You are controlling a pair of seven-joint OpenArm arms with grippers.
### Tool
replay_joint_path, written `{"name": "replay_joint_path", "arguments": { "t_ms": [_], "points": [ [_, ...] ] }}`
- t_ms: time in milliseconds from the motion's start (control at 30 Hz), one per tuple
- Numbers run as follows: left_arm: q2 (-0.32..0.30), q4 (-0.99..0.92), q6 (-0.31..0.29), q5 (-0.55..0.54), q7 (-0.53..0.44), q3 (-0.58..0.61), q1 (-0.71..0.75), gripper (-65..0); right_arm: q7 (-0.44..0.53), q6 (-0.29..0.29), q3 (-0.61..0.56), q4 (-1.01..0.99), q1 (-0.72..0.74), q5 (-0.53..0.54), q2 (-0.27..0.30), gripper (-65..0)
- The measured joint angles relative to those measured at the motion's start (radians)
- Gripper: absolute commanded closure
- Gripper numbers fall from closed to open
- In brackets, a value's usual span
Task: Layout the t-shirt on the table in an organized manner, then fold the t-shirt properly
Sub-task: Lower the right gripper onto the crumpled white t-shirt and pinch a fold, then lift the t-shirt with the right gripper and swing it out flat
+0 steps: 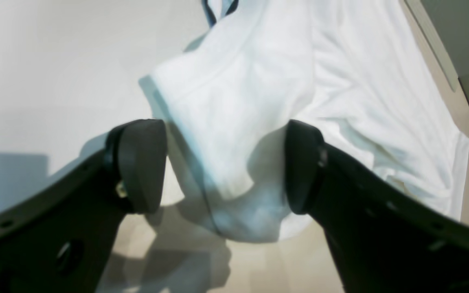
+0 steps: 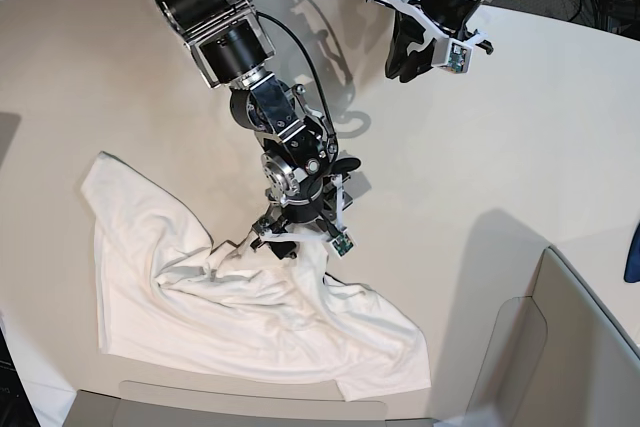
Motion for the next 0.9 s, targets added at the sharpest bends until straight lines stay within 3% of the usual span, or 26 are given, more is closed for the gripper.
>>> {"name": "replay_joint_path", "arguments": {
  "t_ms": [67, 233, 367, 600, 733, 900],
  "points": [
    [0.000, 0.000, 0.000, 0.000, 0.000, -0.001, 0.000, -11.5, 0.022, -0.005, 0.000, -0.028, 0.003, -0.005, -0.002, -38.6],
    [0.000, 0.000, -0.001, 0.000, 0.000, -0.001, 0.000, -11.5, 0.028, -0.004, 0.000, -0.063, 0.006, -0.003, -0.003, -10.1],
    [0.000, 0.000, -0.001, 0.000, 0.000, -0.001, 0.000, -11.3, 0.013, 0.000, -0.001, -0.075, 0.016, -0.003, -0.002, 0.0],
    [0.000, 0.000, 0.000, 0.000, 0.000, -0.001, 0.000, -11.2, -0.026, 0.003, -0.017, 0.013, -0.005, -0.001, 0.003, 0.0],
    [0.000, 0.000, 0.000, -0.002, 0.000, -0.001, 0.003, -11.2, -0.135, 0.000, -0.183, 0.144, -0.015, -0.003, 0.013, 0.0],
    [0.003, 0.000, 0.006, -0.134, -0.005, -0.076, 0.026, -11.2, -0.222, 0.010, -0.363, 0.310, -0.011, 0.010, -0.005, 0.0]
  ]
}}
